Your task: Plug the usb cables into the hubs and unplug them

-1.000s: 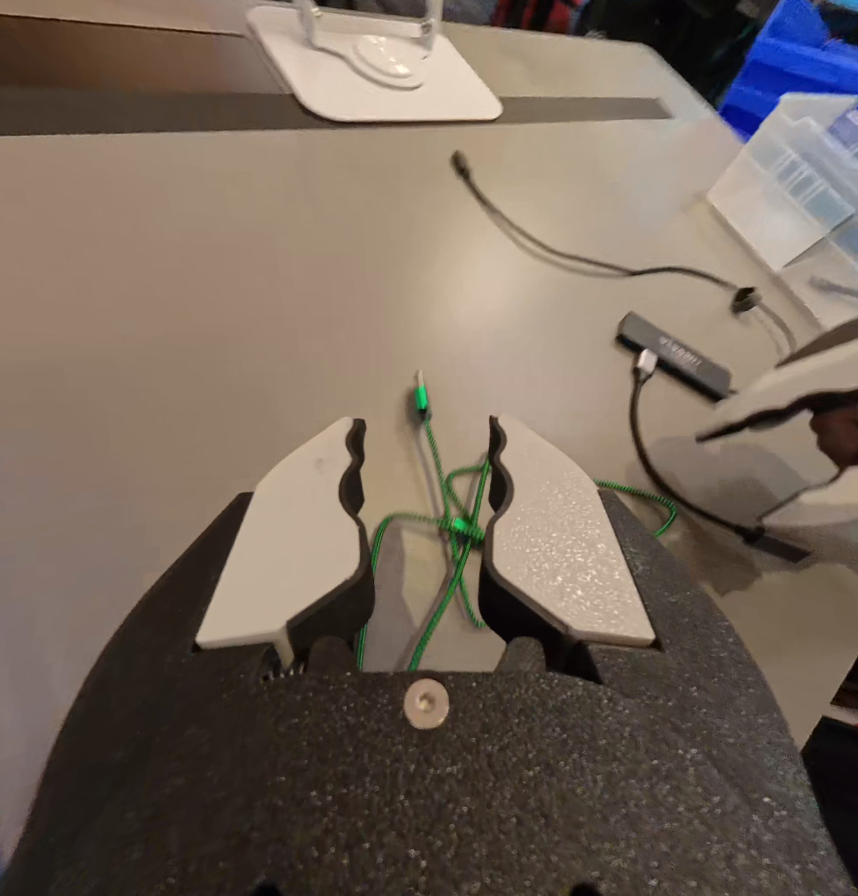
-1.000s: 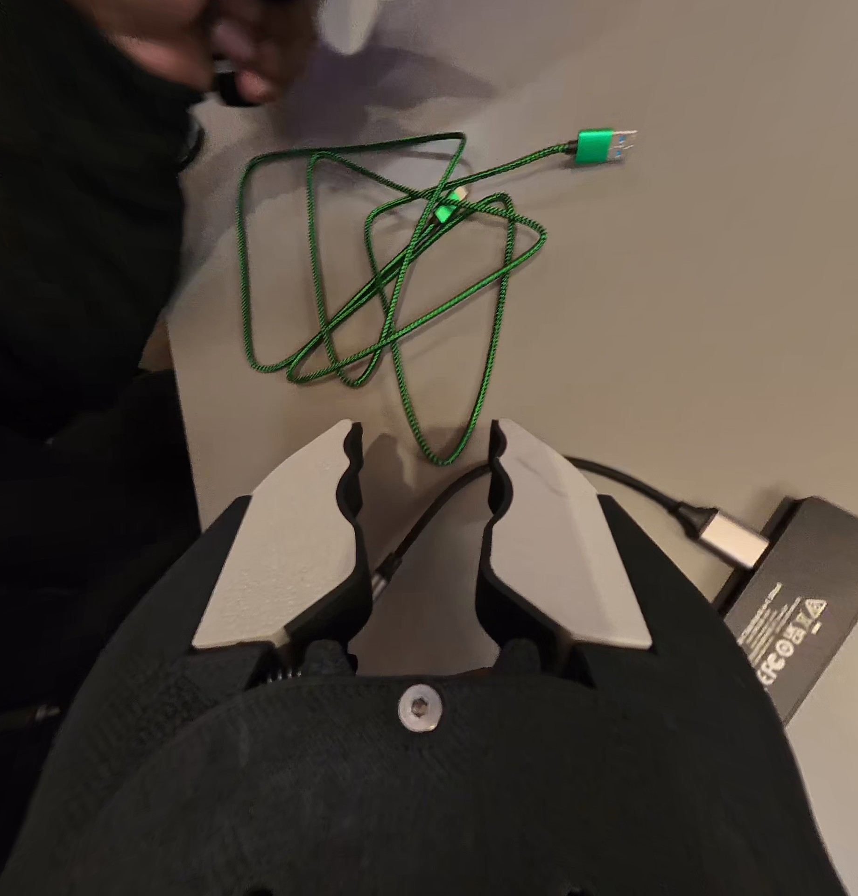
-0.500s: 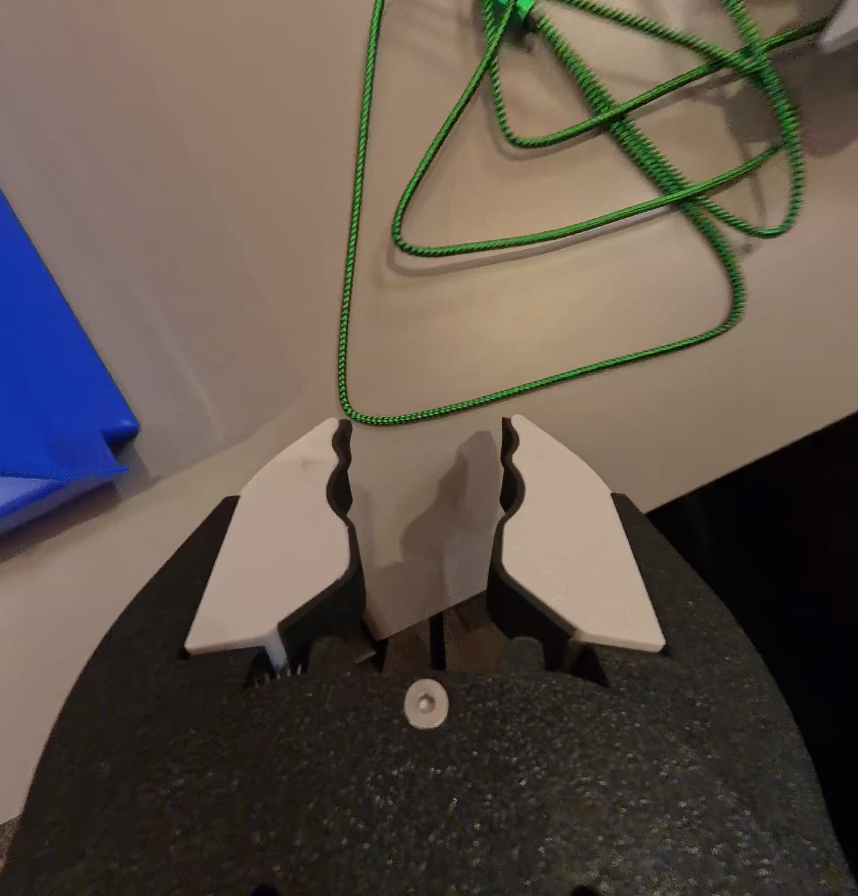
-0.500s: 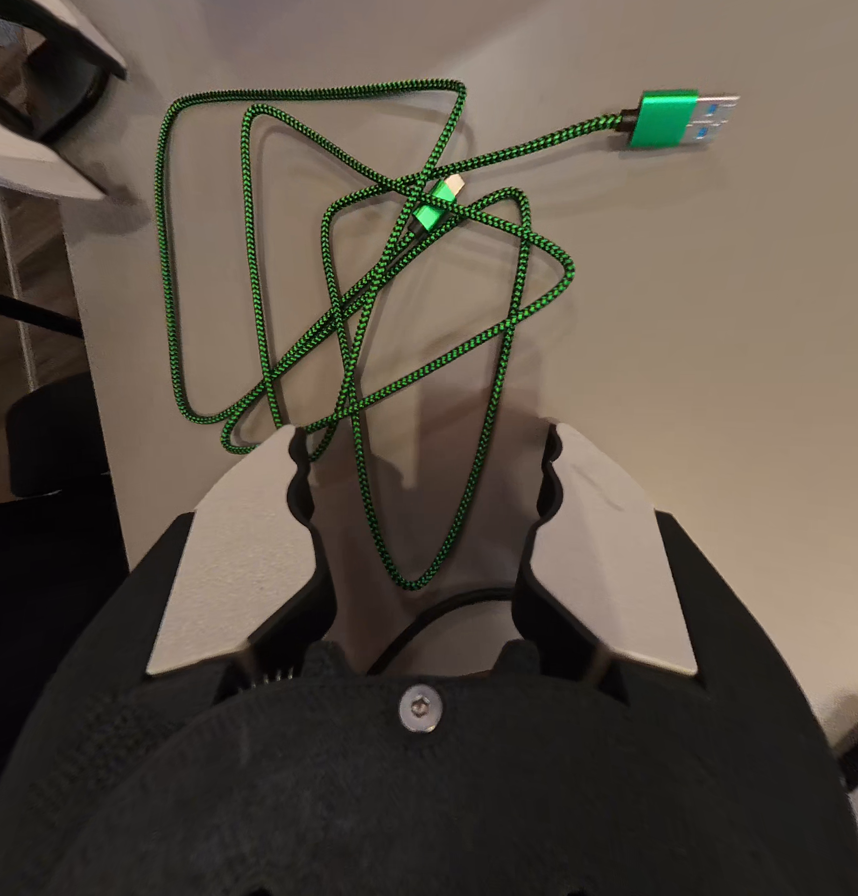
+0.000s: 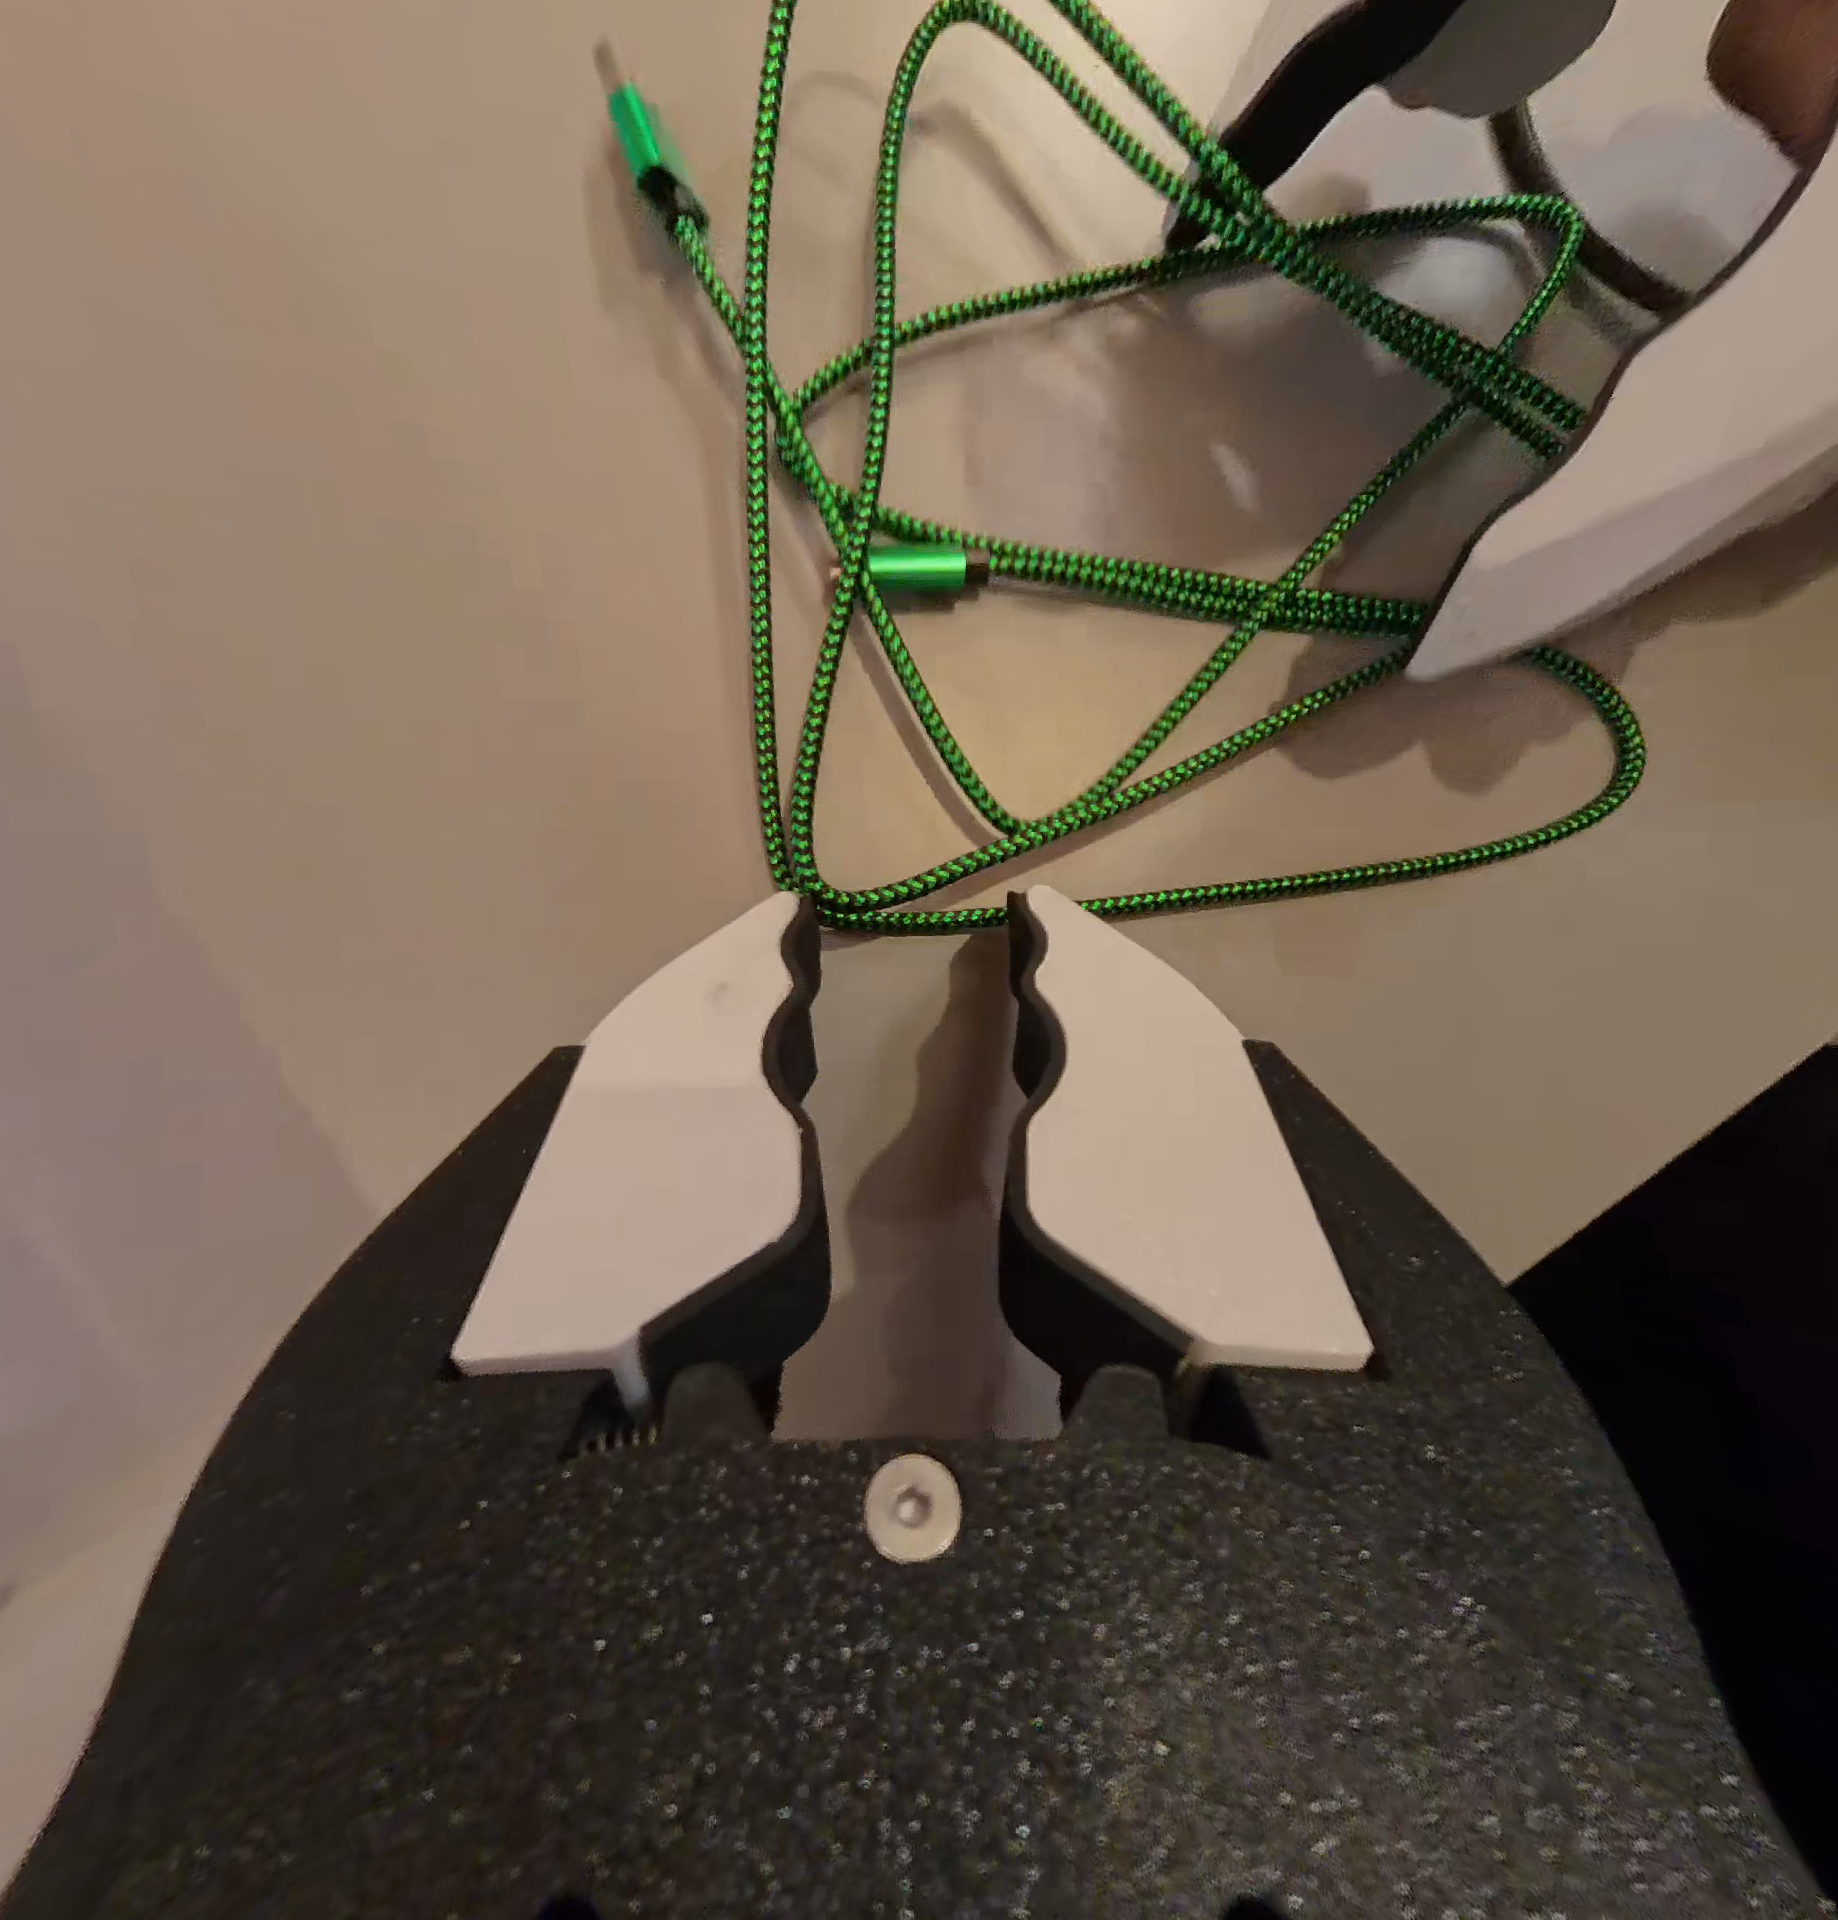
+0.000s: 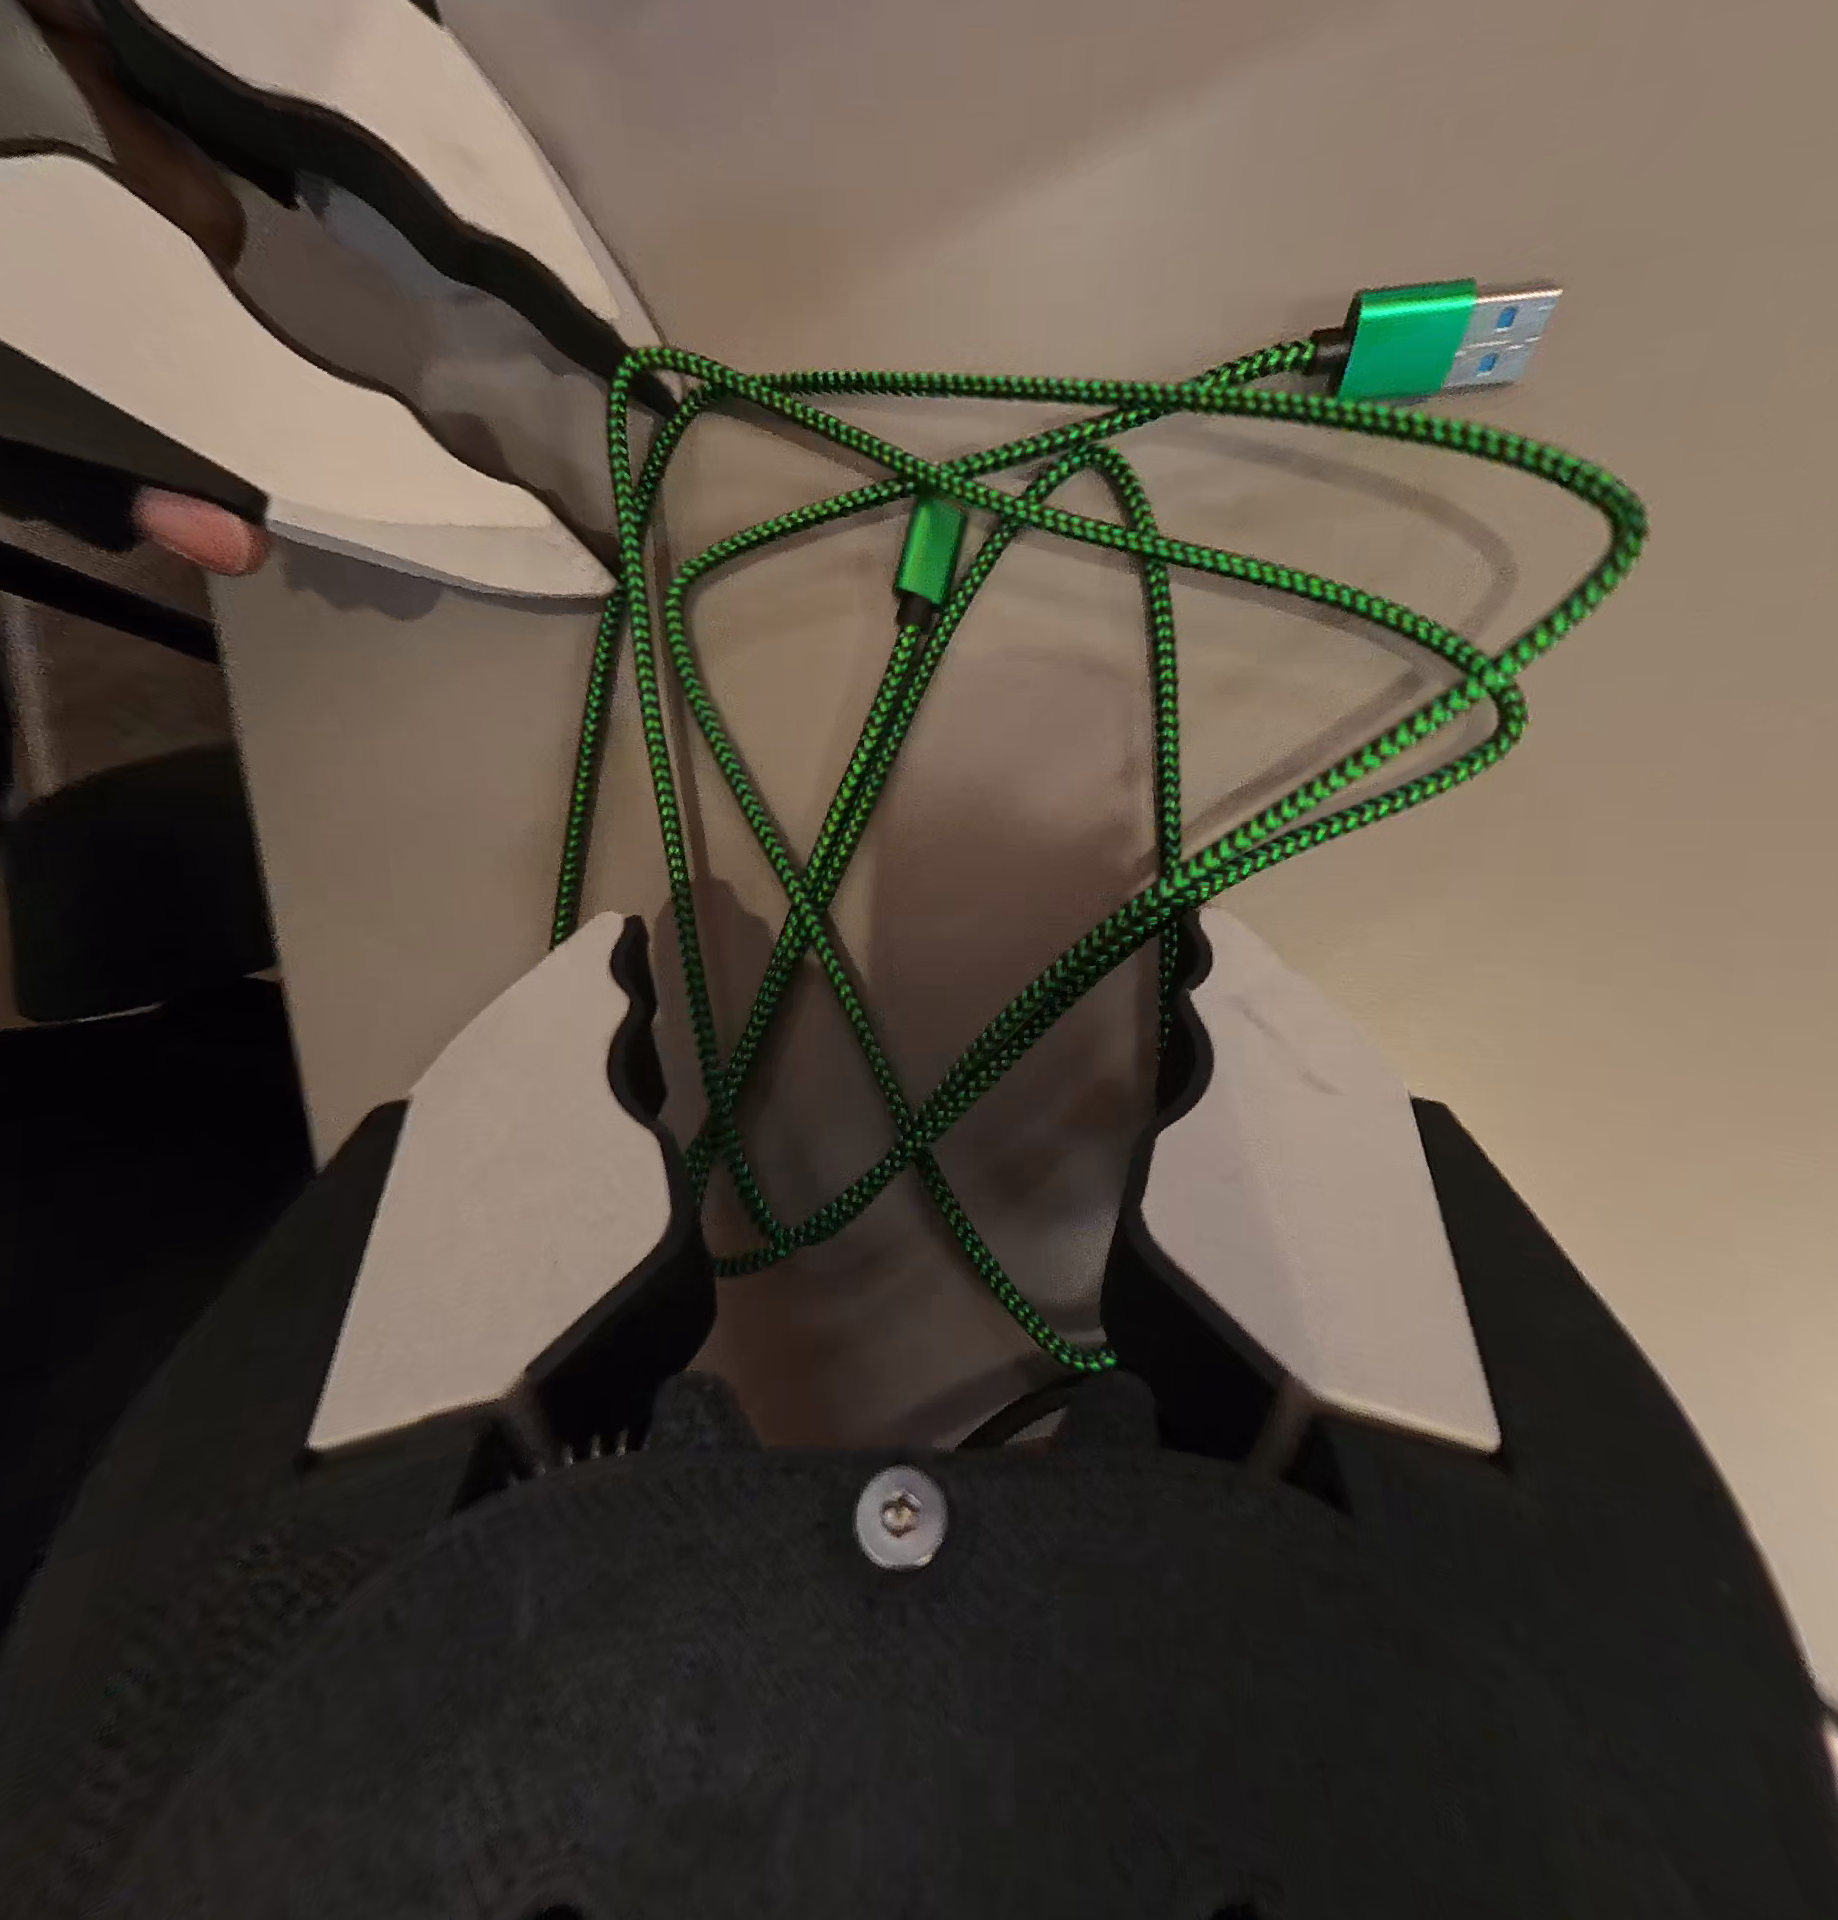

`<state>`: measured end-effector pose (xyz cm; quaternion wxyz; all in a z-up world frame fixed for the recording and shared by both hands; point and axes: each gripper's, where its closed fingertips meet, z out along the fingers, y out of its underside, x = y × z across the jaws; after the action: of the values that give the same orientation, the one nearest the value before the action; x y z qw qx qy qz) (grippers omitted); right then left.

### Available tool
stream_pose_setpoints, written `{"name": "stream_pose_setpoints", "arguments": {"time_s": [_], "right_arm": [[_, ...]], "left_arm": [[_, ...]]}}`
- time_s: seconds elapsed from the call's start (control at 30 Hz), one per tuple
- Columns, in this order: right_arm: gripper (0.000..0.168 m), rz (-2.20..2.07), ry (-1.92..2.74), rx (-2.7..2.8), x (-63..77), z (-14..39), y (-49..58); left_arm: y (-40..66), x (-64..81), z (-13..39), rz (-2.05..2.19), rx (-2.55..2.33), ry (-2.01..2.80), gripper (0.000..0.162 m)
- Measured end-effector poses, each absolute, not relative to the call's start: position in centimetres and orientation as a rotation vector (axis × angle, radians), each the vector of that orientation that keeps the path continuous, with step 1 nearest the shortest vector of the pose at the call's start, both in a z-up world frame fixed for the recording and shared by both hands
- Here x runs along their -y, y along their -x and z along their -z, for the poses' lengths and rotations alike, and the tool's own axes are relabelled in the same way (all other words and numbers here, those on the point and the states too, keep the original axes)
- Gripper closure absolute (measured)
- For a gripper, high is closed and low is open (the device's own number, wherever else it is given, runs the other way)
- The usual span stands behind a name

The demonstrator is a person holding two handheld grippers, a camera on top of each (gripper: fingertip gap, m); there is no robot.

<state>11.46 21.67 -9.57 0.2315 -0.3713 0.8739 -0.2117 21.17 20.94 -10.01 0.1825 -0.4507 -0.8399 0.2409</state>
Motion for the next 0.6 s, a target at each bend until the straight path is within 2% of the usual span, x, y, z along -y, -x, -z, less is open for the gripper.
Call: {"name": "stream_pose_setpoints", "arguments": {"time_s": [0.03, 0.23, 0.43, 0.6], "right_arm": [[0.075, 0.597, 1.047, -2.431, -21.5, 9.8, -11.3], [0.082, 0.636, 1.098, -2.503, -21.0, 10.2, -10.7], [0.082, 0.556, 1.073, -2.36, -22.8, 9.5, -10.9], [0.088, 0.548, 1.036, -2.345, -23.7, 9.3, -10.1]], "left_arm": [[-20.8, -20.8, 10.0, -0.693, 2.369, 1.267, 0.128], [-19.9, -19.9, 9.9, -0.757, 2.367, 1.167, 0.133], [-20.1, -18.4, 10.1, -0.824, 2.398, 1.057, 0.133], [-20.5, -17.8, 9.9, -0.878, 2.396, 0.97, 0.129]]}}
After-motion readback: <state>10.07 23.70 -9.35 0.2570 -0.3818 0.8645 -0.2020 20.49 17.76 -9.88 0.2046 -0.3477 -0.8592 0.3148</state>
